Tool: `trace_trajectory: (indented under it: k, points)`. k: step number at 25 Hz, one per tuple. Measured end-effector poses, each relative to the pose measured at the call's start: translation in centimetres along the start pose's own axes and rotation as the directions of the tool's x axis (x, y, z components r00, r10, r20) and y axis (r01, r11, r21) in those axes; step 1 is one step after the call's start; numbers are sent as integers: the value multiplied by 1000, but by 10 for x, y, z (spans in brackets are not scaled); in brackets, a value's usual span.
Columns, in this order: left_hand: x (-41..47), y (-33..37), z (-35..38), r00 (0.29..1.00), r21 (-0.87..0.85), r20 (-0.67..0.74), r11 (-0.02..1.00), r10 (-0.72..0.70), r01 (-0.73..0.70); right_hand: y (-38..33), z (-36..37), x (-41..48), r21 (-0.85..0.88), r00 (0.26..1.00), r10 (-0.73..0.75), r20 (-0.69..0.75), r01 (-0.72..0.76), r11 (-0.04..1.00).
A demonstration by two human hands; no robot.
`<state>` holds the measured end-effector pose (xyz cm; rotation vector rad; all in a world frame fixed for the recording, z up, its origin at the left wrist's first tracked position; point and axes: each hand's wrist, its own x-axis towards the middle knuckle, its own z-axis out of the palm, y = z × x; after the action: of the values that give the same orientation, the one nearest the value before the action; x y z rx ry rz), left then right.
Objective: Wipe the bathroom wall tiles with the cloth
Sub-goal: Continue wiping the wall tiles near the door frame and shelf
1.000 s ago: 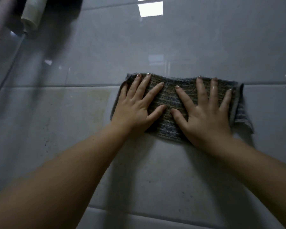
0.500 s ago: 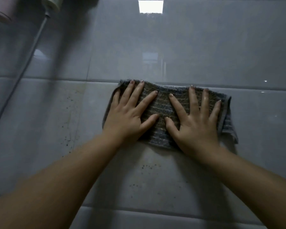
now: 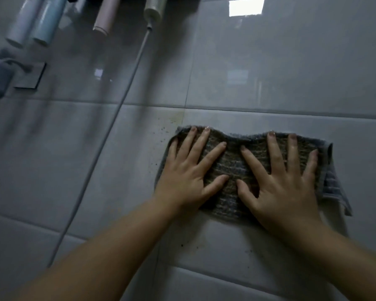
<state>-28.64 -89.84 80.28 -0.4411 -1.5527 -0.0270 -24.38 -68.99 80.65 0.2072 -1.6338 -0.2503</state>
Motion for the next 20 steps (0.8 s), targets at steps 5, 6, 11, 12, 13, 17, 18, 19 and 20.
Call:
trace_trajectory:
  k: [5,6,11,12,13,17,18,19,20]
  points:
    - [84,-44,-17,989,19,98,994,-110,109,-30,-2,78,1,979,200,49,-201,980]
    - [91,-55,-20,986,19,120,993,-115,113,-36,-1,87,-14,980,192,59,-191,981]
    - [63,-97,-29,985,7,129,993,-114,114,-59,4,98,16,997,43,65,-44,999]
    - [53,-99,-28,983,10,128,991,-130,130,-64,6,96,23,998,18,60,-20,1000]
    - [44,-99,-28,982,10,125,990,-141,141,-69,7,91,29,999,1,51,-2,1000]
    - [6,-92,-26,987,0,99,992,-123,124,-84,12,53,50,998,-64,-4,64,997]
    - [-8,-88,-25,990,-3,89,994,-110,111,-86,13,41,64,996,-83,-15,84,994]
    - [-25,-83,-23,992,-2,82,996,-94,94,-87,14,28,72,995,-102,-14,103,992]
    - [-41,-78,-20,993,4,86,997,-78,78,-87,14,16,71,994,-113,-2,112,991]
